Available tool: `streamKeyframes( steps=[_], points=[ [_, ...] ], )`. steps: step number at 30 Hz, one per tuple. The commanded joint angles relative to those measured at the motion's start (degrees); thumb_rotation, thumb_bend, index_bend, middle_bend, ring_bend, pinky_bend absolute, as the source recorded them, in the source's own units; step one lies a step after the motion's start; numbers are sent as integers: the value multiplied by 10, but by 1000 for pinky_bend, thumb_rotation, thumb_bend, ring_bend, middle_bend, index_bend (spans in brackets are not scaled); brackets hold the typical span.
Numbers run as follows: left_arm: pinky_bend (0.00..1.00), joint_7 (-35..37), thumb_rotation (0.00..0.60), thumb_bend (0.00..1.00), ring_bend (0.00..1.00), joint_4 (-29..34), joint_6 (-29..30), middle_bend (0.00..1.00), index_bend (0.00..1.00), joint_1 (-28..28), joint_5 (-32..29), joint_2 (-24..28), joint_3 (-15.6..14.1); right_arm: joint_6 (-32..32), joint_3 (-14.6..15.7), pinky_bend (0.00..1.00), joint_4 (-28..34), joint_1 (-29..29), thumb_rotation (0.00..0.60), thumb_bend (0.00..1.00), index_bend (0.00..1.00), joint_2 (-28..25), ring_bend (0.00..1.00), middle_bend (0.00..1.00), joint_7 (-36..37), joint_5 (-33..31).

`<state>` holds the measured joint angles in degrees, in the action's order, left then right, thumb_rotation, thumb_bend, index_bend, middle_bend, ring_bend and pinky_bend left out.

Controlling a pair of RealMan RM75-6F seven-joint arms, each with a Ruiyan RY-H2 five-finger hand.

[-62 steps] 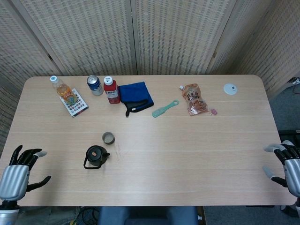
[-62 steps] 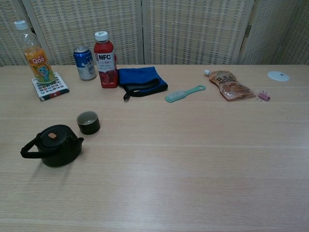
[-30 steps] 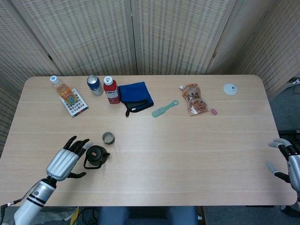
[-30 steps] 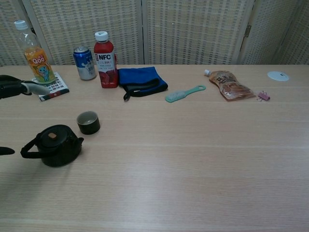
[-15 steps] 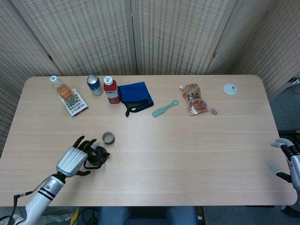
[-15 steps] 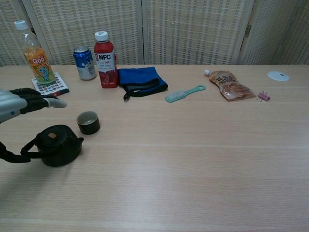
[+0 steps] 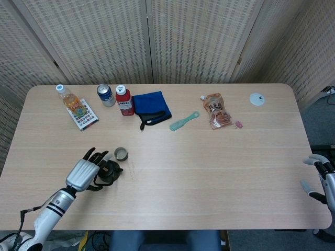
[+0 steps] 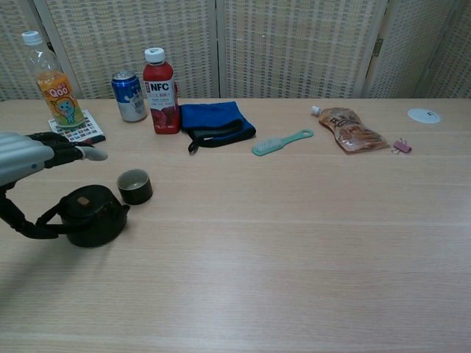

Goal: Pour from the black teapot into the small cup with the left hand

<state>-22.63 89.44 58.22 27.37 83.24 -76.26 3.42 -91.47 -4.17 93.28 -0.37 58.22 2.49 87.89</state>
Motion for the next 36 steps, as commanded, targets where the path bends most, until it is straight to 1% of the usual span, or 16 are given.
streamKeyframes(
  steps=[1, 9, 13, 18, 20, 22, 24, 25, 29, 31, 34, 36],
  points=[
    [0, 0, 528, 142, 134, -9, -3, 51, 40, 5, -10, -2, 5, 0, 0, 272, 0, 0, 600, 201, 351, 0, 246, 286, 0, -1],
    [0, -5, 553, 142, 133, -42, -14, 51, 40, 23, -43, -11, 18, 4, -1, 272, -1, 1, 600, 201, 352, 1, 246, 286, -2, -5],
    [0, -10, 581, 142, 133, -59, -11, 51, 40, 27, -56, -14, 23, 4, -2, 272, -1, 1, 600, 201, 351, 2, 246, 286, -2, -6],
    [0, -5, 600, 142, 133, -52, 7, 51, 53, 18, -61, -2, 18, 5, -1, 272, -2, 1, 600, 201, 352, 2, 246, 286, -1, -6],
    [0, 7, 600, 142, 134, -44, 24, 51, 87, 11, -45, 6, 11, 6, -1, 272, -3, 2, 600, 201, 352, 3, 246, 286, 0, -6],
    [0, 26, 600, 142, 139, -37, 37, 64, 144, 5, -24, 14, 3, 8, -1, 272, -4, 2, 600, 201, 352, 3, 246, 286, 0, -5],
    [0, 52, 600, 142, 150, -28, 53, 104, 202, 0, 7, 24, -10, 9, -1, 271, -4, 4, 600, 201, 352, 4, 246, 286, 0, -4],
    [0, 67, 600, 142, 166, -25, 64, 140, 236, -2, 27, 27, -17, 10, -1, 272, -4, 4, 600, 201, 351, 5, 246, 286, 0, -3],
    [0, 106, 600, 143, 257, -25, 92, 265, 329, -6, 83, 30, -38, 11, -1, 272, -4, 6, 600, 201, 352, 6, 246, 286, -2, -2],
    [0, 118, 600, 143, 278, -25, 95, 289, 340, -6, 96, 29, -46, 10, -1, 272, -4, 5, 600, 202, 352, 6, 246, 286, -2, -1],
    [0, 124, 598, 143, 282, -22, 85, 293, 343, -3, 100, 26, -53, 9, 0, 272, -4, 4, 600, 201, 352, 6, 246, 286, -1, -1],
    [0, 127, 562, 143, 282, -19, 76, 293, 341, -1, 98, 25, -55, 8, 1, 271, -5, 3, 600, 201, 352, 6, 246, 286, -1, -2]
  ],
)
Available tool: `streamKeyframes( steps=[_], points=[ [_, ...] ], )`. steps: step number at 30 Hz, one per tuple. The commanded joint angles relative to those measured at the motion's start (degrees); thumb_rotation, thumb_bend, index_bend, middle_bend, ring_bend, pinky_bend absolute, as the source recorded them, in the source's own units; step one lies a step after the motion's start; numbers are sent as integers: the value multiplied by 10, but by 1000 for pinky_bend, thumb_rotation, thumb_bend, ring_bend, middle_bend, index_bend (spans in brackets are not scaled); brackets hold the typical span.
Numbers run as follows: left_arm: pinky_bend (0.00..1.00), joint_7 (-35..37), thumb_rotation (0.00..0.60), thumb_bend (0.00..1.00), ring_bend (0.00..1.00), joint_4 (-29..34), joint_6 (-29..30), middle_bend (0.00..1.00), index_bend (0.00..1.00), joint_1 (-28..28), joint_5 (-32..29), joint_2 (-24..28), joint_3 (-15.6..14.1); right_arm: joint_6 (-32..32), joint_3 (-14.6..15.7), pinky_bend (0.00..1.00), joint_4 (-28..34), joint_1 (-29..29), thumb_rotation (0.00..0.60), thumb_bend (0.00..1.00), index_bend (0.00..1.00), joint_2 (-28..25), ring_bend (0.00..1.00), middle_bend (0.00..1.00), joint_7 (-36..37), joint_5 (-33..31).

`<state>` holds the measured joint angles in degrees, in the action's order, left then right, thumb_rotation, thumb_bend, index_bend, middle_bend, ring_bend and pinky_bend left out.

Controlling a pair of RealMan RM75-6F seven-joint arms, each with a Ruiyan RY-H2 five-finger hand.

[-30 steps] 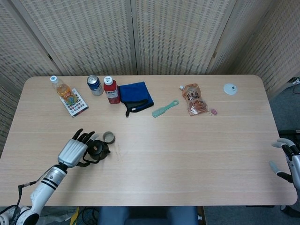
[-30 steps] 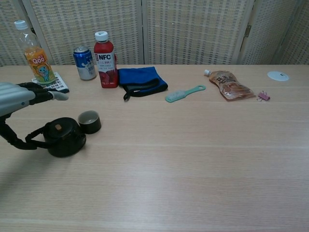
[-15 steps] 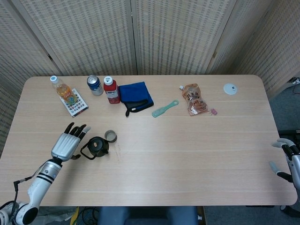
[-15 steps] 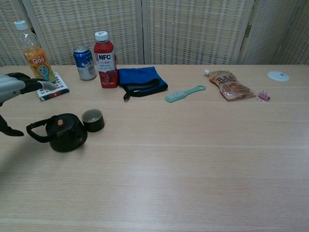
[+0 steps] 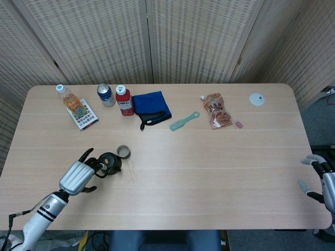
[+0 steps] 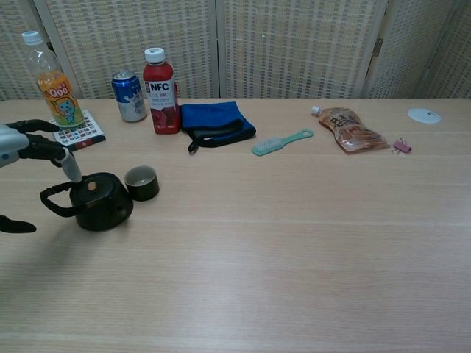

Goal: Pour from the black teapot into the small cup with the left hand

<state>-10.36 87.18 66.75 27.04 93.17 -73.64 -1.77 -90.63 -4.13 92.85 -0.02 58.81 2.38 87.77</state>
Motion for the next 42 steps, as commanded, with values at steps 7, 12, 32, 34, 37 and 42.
streamKeyframes(
  steps=[7, 12, 32, 34, 37, 42],
  points=[
    [0, 0, 504, 143, 282, -6, -36, 293, 338, 15, -13, -16, -1, -4, 1, 271, -2, -4, 600, 201, 352, -2, 246, 286, 3, -2],
    [0, -11, 502, 143, 282, -19, -44, 294, 358, 18, -22, -24, 1, -9, -3, 268, -1, -5, 600, 201, 352, -4, 246, 286, 4, -3],
    [0, -3, 502, 143, 330, -48, -40, 364, 403, 18, -23, -27, -5, -9, -6, 263, 10, -3, 600, 201, 352, -11, 246, 286, 2, -2],
    [0, -3, 501, 143, 340, -52, -39, 375, 407, 18, -21, -29, -6, -10, -6, 263, 11, -4, 600, 201, 352, -11, 246, 286, 2, -3],
    [0, 0, 501, 143, 349, -56, -40, 387, 410, 18, -20, -31, -7, -12, -5, 263, 11, -5, 600, 202, 352, -12, 246, 286, 2, -3],
    [0, 2, 501, 143, 349, -63, -40, 389, 415, 19, -19, -33, -8, -14, -5, 263, 13, -7, 600, 202, 352, -12, 246, 286, 2, -3]
  ],
)
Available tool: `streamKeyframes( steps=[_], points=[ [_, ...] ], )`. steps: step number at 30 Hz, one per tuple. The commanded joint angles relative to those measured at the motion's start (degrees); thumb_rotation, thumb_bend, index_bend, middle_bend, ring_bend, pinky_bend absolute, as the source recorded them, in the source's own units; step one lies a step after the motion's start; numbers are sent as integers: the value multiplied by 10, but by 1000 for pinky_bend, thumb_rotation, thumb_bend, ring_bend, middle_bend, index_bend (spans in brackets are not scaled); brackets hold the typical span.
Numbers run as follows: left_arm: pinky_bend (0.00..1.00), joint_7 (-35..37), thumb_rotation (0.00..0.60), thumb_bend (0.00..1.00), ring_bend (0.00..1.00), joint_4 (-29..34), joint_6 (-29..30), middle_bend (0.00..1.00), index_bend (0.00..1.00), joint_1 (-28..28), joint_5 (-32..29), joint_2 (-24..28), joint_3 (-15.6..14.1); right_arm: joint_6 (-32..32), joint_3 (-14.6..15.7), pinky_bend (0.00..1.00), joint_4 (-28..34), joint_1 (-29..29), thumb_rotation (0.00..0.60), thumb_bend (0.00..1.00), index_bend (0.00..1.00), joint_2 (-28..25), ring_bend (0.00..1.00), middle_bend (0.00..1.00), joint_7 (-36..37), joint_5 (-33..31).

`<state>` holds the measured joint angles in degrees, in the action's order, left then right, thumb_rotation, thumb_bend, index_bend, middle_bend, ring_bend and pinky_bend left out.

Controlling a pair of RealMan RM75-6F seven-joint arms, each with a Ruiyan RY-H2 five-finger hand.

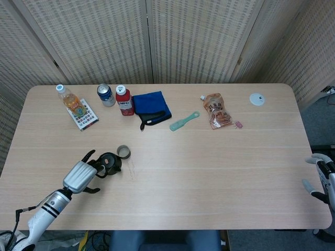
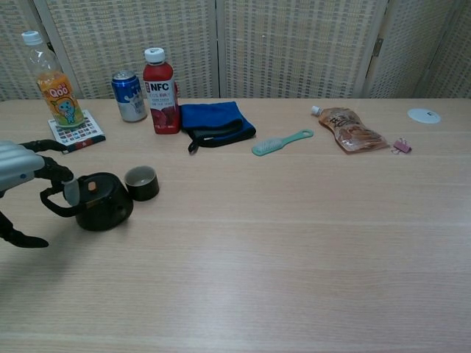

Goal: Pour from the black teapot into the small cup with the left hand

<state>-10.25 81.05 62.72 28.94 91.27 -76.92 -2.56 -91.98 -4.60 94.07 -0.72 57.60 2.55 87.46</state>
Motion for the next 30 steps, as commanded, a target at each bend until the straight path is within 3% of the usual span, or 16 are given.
streamKeyframes(
  steps=[1, 30],
  points=[
    [0, 2, 502, 143, 349, -2, 0, 391, 417, 0, 0, -1, 0, -1, 0, 263, 1, -1, 600, 202, 352, 0, 246, 286, 0, 0],
    [0, 6, 501, 143, 367, -32, -17, 440, 464, 4, 1, -23, -13, -4, 1, 263, 0, -6, 600, 202, 352, 0, 246, 286, 0, -3]
  ],
)
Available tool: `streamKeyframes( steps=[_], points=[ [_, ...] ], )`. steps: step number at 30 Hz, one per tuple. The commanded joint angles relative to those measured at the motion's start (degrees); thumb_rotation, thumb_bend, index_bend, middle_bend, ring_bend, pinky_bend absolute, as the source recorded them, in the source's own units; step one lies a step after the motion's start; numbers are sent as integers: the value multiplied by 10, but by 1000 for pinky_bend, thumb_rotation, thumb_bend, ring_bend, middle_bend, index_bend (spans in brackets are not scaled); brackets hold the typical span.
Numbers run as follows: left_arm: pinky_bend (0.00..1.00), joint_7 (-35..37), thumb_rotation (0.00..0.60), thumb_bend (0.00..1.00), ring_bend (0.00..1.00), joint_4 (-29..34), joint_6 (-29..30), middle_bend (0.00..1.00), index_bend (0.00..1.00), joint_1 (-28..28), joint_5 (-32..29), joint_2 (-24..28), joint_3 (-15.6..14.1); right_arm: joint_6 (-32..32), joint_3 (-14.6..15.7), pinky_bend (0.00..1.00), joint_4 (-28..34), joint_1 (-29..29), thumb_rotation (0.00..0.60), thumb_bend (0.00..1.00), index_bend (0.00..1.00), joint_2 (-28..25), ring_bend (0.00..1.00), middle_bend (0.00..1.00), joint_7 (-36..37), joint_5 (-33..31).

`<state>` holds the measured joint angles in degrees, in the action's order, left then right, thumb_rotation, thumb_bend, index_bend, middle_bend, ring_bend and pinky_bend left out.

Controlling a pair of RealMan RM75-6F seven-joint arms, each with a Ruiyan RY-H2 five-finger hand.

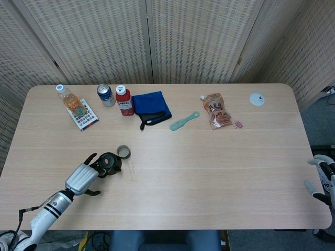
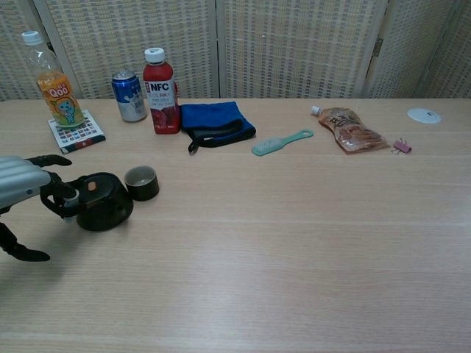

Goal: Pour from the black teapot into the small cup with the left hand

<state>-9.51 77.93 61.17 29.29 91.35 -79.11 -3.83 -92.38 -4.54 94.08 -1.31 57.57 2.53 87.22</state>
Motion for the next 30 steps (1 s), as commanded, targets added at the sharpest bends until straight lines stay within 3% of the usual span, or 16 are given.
streamKeyframes(
  steps=[1, 11, 30],
  points=[
    [0, -2, 502, 143, 370, -2, -2, 443, 465, 0, 0, -2, -1, 0, 0, 263, 0, 0, 600, 201, 352, 0, 246, 286, 0, 0],
    [0, -2, 500, 143, 392, -9, -11, 471, 494, 4, -1, -10, -4, 1, 0, 263, -2, -1, 600, 202, 352, 1, 246, 286, 0, -2],
    [0, 22, 487, 143, 659, 10, -32, 774, 763, 12, -23, 3, 1, -2, -3, 248, -5, -2, 600, 201, 352, 2, 246, 286, 4, -3]
  ],
)
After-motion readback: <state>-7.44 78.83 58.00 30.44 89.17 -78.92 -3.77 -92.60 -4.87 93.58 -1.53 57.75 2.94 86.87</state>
